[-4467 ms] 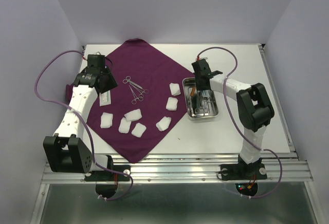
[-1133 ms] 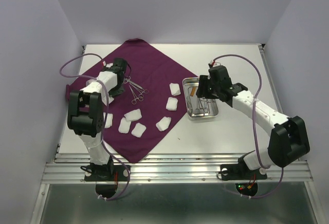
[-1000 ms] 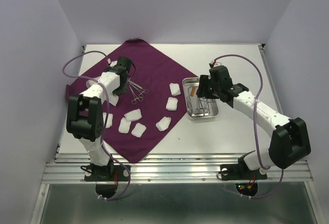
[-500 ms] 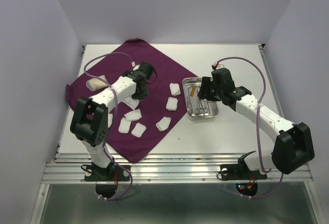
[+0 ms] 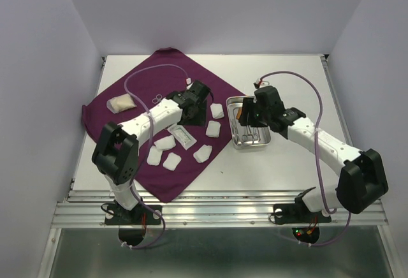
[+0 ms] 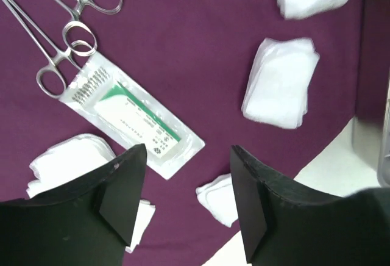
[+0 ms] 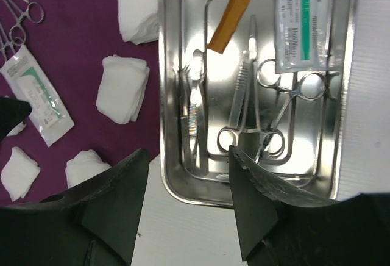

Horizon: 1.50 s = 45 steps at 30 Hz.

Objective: Prepare the surgical pack
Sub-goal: Place the medical item in the surgical kit, then pick up the medical item from the surgical kit.

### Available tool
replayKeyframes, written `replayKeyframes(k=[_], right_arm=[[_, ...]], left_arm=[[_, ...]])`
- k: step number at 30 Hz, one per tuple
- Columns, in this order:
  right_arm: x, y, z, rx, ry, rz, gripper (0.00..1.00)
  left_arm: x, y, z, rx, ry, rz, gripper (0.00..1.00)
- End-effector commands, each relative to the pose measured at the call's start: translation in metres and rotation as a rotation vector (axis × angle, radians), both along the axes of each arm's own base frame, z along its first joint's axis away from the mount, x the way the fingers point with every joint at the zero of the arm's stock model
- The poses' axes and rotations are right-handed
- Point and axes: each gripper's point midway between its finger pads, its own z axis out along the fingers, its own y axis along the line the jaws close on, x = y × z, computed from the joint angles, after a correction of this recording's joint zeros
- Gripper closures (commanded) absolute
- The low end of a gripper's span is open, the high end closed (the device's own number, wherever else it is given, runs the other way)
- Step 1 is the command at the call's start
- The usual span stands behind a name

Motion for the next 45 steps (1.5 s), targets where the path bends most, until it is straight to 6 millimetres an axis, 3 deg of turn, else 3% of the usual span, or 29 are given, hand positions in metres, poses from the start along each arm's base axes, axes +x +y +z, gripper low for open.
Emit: replayKeyframes(k=[1, 5, 7, 9, 11, 12, 14, 15, 16, 17, 19, 20, 21, 22, 30, 45], right_arm=[[0.007, 0.038, 0.02, 0.018, -0.049, 0.092, 0.39], [0.007, 0.065, 0.012, -0.003, -0.037, 0.159, 0.37], [0.003, 0.083, 0.004, -0.019, -0.023, 0.21, 0.36], [0.007, 0.1, 0.011, -0.033, -0.045, 0.248, 0.33], [0.003, 0.116, -0.006, -0.111, -0.021, 0.282, 0.31], [0.01, 0.127, 0.005, -0.127, -0.051, 0.293, 0.28], [0.005, 0.142, -0.005, -0.192, -0.032, 0.332, 0.26], [0.004, 0.151, -0.023, -0.238, -0.008, 0.359, 0.24], [0.008, 0.161, -0.016, -0.254, -0.03, 0.365, 0.24], [0.003, 0.173, -0.034, -0.299, -0.012, 0.404, 0.2], [0.006, 0.179, -0.043, -0.348, -0.002, 0.416, 0.18], [0.009, 0.193, -0.034, -0.34, -0.023, 0.433, 0.17], [0.009, 0.195, -0.052, -0.375, 0.015, 0.451, 0.15], [0.011, 0.207, -0.045, -0.361, -0.002, 0.465, 0.15], [0.005, 0.235, -0.075, -0.343, 0.047, 0.596, 0.15], [0.0, 0.255, -0.101, -0.312, 0.085, 0.643, 0.17]], left_arm=[[0.022, -0.002, 0.044, -0.01, -0.101, 0.004, 0.3], [0.031, 0.023, 0.071, -0.014, -0.142, 0.072, 0.31], [0.037, 0.047, 0.089, -0.044, -0.172, 0.135, 0.32], [0.041, 0.068, 0.101, -0.07, -0.194, 0.193, 0.34], [0.044, 0.101, 0.121, -0.116, -0.235, 0.279, 0.34], [0.045, 0.111, 0.126, -0.129, -0.249, 0.311, 0.34], [0.044, 0.136, 0.143, -0.168, -0.303, 0.399, 0.34], [0.043, 0.145, 0.145, -0.172, -0.316, 0.428, 0.34], [0.038, 0.153, 0.15, -0.181, -0.342, 0.459, 0.34], [0.038, 0.166, 0.151, -0.189, -0.354, 0.516, 0.34], [0.033, 0.178, 0.15, -0.207, -0.366, 0.55, 0.33], [0.031, 0.181, 0.149, -0.216, -0.365, 0.561, 0.32], [0.029, 0.186, 0.149, -0.229, -0.367, 0.568, 0.32], [0.027, 0.187, 0.148, -0.233, -0.364, 0.566, 0.32], [0.022, 0.197, 0.145, -0.195, -0.358, 0.545, 0.32], [0.02, 0.191, 0.122, -0.212, -0.315, 0.514, 0.33]])
